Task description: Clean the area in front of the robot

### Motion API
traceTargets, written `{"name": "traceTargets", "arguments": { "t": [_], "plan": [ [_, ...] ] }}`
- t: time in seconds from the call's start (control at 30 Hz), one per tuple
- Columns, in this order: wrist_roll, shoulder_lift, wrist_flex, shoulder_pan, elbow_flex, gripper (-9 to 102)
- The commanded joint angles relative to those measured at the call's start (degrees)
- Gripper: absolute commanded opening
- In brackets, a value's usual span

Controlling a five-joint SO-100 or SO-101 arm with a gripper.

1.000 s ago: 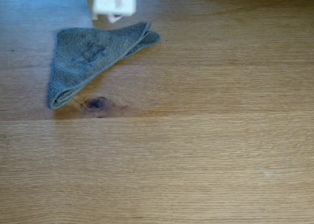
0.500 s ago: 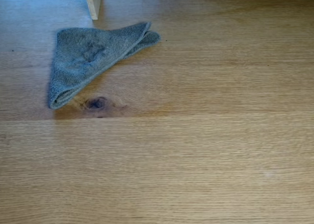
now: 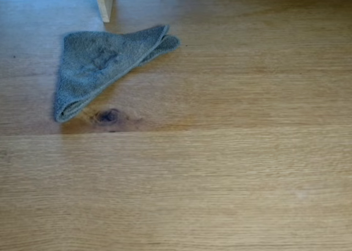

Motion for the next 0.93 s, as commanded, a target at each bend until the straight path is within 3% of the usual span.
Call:
{"name": "traceTargets", "arguments": {
  "t": [0.0, 0.23, 0.4, 0.9],
  "plan": [
    [1.49, 0.88, 3.69, -1.49, 7.29, 0],
    [2.81, 0.88, 8.44, -2.02, 6.42, 0],
    [2.72, 0.88, 8.44, 1.49, 6.42, 14],
    [2.72, 0.88, 8.44, 1.58, 6.42, 8]
  ]
}}
